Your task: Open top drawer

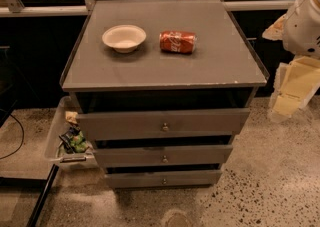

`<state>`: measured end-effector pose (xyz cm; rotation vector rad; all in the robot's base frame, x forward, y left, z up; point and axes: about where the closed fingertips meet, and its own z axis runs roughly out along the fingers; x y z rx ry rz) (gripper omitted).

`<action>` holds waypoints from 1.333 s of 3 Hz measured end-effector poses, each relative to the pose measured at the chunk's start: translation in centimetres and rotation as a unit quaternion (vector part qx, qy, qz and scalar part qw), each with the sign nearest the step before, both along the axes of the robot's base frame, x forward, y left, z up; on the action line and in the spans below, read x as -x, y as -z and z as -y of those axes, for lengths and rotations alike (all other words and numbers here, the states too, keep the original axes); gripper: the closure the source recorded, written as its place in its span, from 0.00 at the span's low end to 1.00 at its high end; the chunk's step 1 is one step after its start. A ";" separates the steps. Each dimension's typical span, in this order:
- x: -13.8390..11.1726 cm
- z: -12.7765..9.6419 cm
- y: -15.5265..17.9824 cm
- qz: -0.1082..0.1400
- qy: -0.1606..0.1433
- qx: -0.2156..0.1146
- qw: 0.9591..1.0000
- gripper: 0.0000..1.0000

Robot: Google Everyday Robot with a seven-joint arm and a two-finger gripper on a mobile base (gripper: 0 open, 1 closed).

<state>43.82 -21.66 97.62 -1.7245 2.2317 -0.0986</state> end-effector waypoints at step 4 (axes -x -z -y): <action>1.4 -3.2 12.5 -0.021 -0.060 -0.046 0.997 0.00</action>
Offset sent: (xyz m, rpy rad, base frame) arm -0.0081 0.0035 -0.0922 0.0719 0.0917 -0.0006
